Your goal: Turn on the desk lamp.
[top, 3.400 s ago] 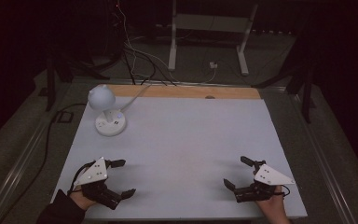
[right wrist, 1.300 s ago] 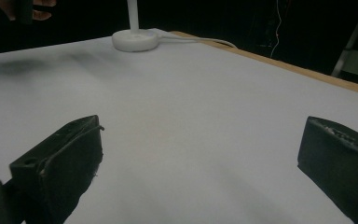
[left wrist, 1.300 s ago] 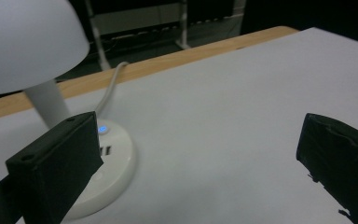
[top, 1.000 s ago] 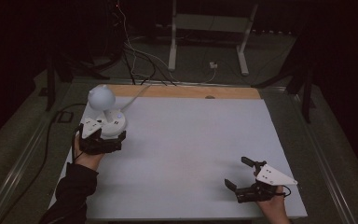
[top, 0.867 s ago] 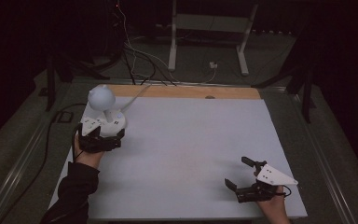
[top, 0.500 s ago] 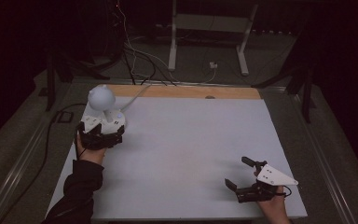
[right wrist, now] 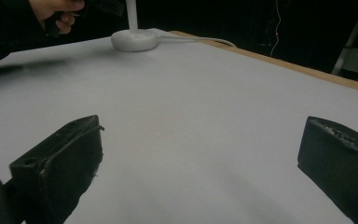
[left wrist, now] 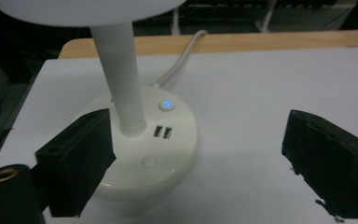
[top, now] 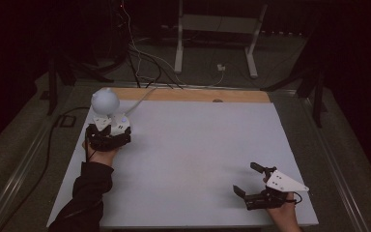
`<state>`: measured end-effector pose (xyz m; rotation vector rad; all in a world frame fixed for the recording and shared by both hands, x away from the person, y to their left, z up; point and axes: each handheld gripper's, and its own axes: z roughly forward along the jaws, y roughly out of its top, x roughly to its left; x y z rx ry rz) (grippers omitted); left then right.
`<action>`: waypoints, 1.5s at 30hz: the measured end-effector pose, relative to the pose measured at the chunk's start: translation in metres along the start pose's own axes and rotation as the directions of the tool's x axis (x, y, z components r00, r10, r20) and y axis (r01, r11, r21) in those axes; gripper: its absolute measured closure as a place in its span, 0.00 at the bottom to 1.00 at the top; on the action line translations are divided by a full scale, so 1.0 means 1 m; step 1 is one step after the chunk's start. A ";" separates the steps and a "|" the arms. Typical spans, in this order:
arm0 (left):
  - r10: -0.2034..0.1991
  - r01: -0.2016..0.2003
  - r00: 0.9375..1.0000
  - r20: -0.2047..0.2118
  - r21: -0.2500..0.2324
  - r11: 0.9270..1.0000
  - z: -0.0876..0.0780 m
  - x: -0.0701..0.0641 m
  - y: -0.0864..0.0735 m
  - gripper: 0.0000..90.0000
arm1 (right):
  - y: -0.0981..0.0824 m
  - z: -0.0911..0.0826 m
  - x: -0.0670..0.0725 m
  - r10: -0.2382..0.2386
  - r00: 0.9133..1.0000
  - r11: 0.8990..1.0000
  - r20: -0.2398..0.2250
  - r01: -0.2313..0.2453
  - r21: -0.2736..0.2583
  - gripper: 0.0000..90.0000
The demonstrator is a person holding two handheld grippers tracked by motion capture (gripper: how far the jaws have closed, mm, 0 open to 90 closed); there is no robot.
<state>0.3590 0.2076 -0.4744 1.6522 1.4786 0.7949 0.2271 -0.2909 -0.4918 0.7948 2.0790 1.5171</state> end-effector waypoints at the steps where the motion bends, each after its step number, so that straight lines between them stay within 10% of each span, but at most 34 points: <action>1: 0.000 0.000 1.000 -0.012 0.002 1.000 0.001 0.000 0.000 0.19 | 0.000 0.000 0.000 0.000 1.000 1.000 0.001 0.000 -0.001 0.00; 20: -0.021 0.022 0.997 -0.076 0.005 1.000 0.007 0.010 -0.004 0.78 | -0.001 0.000 -0.001 0.007 1.000 1.000 -0.001 -0.007 0.000 0.00; 33: 0.003 0.001 0.997 -0.074 0.045 0.999 0.016 0.023 -0.009 1.00 | -0.001 0.000 -0.001 0.004 1.000 1.000 0.002 -0.004 0.008 0.00; 45: 0.028 -0.024 0.999 -0.047 0.094 0.995 0.028 0.023 -0.014 1.00 | -0.001 0.000 0.000 0.001 1.000 1.000 0.002 -0.001 0.010 0.00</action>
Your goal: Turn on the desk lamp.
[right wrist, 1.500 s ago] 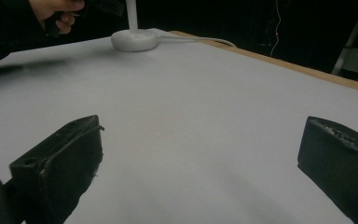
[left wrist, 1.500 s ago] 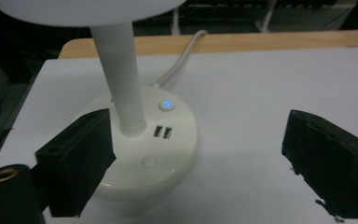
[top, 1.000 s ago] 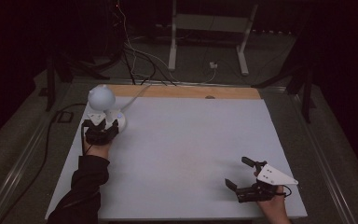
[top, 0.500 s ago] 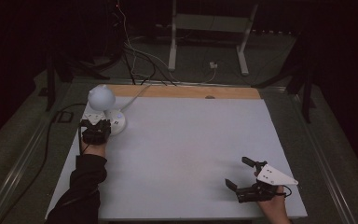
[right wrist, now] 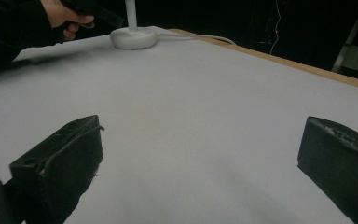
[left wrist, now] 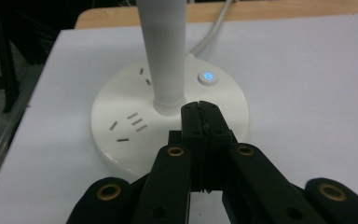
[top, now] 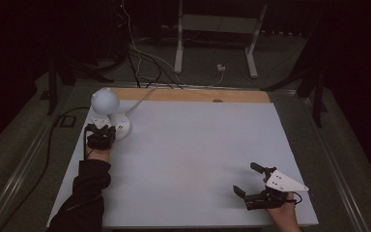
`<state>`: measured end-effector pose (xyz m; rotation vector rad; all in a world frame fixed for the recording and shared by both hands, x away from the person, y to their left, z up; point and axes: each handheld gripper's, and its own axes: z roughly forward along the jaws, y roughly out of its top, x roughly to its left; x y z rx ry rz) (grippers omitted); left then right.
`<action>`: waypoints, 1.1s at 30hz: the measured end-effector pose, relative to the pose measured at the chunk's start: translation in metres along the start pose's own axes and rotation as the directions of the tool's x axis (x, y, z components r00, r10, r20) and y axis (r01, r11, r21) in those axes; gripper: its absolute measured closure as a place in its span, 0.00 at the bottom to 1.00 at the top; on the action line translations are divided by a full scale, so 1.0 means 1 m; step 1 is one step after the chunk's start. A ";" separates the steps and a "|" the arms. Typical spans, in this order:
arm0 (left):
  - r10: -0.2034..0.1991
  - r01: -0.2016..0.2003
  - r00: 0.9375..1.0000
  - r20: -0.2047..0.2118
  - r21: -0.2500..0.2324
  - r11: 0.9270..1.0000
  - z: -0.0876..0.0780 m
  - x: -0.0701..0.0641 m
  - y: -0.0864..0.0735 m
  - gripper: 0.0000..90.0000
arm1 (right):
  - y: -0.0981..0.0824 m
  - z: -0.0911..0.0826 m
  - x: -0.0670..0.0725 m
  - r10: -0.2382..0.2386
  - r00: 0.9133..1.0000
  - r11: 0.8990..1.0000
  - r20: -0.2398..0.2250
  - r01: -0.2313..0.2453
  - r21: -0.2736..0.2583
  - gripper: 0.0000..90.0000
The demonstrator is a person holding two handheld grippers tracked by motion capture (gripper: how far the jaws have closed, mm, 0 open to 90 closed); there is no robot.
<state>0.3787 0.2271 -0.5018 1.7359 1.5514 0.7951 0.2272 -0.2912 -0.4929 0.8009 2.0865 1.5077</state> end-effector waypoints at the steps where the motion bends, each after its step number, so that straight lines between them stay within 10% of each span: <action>1: 0.000 0.000 1.000 0.000 0.005 1.000 0.001 0.000 0.000 1.00 | 0.000 0.000 0.000 -0.001 1.000 1.000 0.000 0.001 -0.002 0.00; 33: 0.057 -0.056 0.998 -0.012 0.022 0.998 0.011 -0.004 -0.004 1.00 | -0.001 0.002 0.000 0.004 1.000 1.000 -0.005 -0.004 0.012 0.00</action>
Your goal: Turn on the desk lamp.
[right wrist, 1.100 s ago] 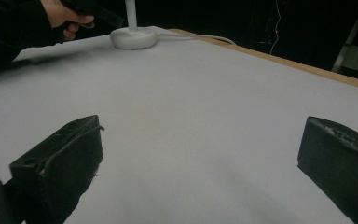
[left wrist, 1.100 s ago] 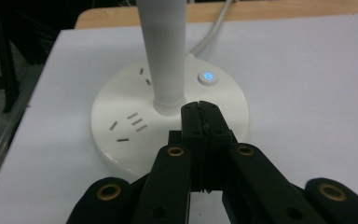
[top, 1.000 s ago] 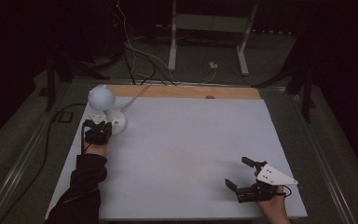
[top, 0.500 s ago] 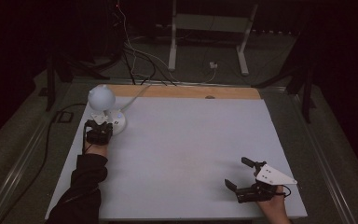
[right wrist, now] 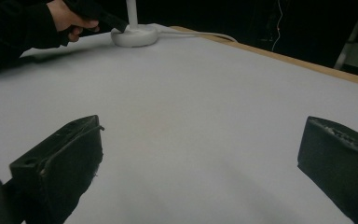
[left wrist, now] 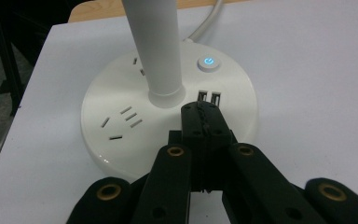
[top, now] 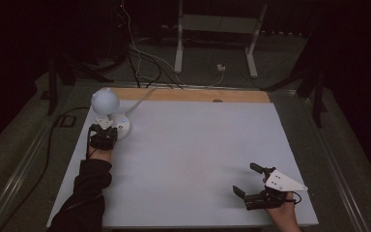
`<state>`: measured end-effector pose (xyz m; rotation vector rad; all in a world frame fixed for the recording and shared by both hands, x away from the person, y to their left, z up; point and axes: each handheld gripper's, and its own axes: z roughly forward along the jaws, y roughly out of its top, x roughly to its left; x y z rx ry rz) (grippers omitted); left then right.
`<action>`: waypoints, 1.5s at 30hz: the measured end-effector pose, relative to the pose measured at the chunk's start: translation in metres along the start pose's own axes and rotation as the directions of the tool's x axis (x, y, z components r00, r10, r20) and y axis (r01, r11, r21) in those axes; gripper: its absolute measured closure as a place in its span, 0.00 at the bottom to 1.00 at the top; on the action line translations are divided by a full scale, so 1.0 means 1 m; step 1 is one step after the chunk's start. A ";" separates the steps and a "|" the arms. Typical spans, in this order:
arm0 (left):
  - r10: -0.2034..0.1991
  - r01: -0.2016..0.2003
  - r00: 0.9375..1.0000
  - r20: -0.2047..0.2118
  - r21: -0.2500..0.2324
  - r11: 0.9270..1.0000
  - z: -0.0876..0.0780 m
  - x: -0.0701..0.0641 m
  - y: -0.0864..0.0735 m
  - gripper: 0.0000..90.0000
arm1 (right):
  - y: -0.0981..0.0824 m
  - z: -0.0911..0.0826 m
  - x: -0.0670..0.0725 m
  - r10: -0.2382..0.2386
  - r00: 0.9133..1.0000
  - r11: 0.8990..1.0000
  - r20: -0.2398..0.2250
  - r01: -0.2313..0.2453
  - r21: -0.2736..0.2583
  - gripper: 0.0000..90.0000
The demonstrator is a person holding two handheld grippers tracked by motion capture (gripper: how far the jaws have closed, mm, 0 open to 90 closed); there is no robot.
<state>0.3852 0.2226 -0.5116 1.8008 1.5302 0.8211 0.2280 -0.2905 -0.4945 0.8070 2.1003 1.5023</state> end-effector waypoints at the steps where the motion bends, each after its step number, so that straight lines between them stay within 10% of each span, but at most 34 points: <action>1: 0.003 -0.003 1.000 0.005 0.002 1.000 0.000 0.000 0.000 1.00 | 0.000 0.000 0.000 0.001 1.000 1.000 0.000 -0.001 -0.001 0.00; 27: 0.059 -0.059 0.998 -0.002 0.002 0.998 0.002 -0.006 -0.001 1.00 | -0.001 0.001 -0.001 0.006 1.000 1.000 -0.005 -0.006 0.005 0.00; 45: 0.003 -0.002 1.000 0.019 -0.023 1.000 0.001 0.008 0.000 1.00 | -0.001 0.000 0.000 0.004 1.000 1.000 -0.004 -0.004 0.006 0.00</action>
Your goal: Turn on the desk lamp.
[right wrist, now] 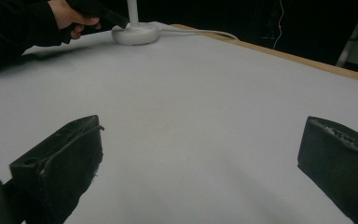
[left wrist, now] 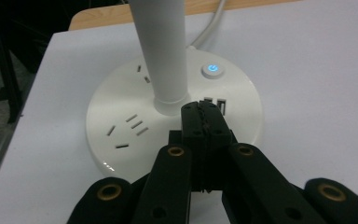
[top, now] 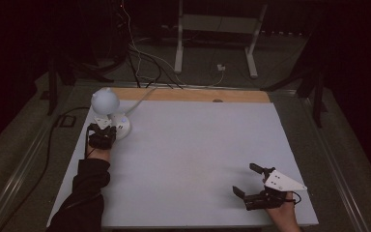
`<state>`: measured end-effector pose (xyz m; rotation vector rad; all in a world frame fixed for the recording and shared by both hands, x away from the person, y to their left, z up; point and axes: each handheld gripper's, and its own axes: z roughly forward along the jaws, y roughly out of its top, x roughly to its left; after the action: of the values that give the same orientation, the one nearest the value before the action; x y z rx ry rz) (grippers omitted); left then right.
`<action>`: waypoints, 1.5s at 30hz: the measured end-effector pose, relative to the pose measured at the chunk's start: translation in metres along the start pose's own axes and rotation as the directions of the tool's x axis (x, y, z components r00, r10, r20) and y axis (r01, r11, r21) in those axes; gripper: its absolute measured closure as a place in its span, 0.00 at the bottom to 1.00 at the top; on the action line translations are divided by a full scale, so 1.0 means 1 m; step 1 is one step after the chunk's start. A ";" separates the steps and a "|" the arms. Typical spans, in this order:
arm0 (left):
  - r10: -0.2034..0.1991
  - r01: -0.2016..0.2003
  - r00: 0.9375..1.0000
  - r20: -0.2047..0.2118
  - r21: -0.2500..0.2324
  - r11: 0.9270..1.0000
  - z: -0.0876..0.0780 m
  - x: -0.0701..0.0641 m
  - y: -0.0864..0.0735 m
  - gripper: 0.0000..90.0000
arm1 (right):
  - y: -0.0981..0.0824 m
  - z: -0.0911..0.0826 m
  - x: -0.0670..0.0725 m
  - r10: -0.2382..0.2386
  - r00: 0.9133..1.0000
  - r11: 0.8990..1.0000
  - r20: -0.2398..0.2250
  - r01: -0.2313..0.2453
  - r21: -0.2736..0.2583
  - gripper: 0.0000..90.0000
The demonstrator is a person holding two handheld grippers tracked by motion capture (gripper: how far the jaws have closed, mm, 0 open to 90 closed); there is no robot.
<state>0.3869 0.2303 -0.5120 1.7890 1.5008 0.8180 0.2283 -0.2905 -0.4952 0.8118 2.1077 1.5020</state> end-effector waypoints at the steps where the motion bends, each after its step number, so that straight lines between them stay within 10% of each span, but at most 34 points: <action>1: 0.002 -0.002 1.000 -0.006 -0.002 1.000 0.000 0.000 0.000 1.00 | 0.000 0.000 0.000 0.001 1.000 1.000 0.000 -0.001 -0.002 0.00; 25: 0.078 -0.078 0.997 -0.027 0.017 0.997 0.002 -0.004 -0.001 1.00 | 0.000 0.001 0.000 0.003 1.000 1.000 -0.004 -0.003 0.003 0.00; 33: 0.016 -0.016 1.000 0.007 -0.001 1.000 -0.001 -0.001 0.000 0.99 | 0.000 0.000 0.000 0.001 1.000 1.000 -0.001 -0.001 -0.001 0.00; 45: -0.068 0.068 0.998 0.005 -0.040 0.997 -0.019 -0.006 0.009 0.44 | 0.000 -0.001 -0.001 0.004 1.000 1.000 0.001 -0.004 -0.005 0.00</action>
<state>0.3755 0.2253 -0.4939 1.6999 1.5237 0.8057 0.2284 -0.2915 -0.4949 0.8160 2.1022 1.5079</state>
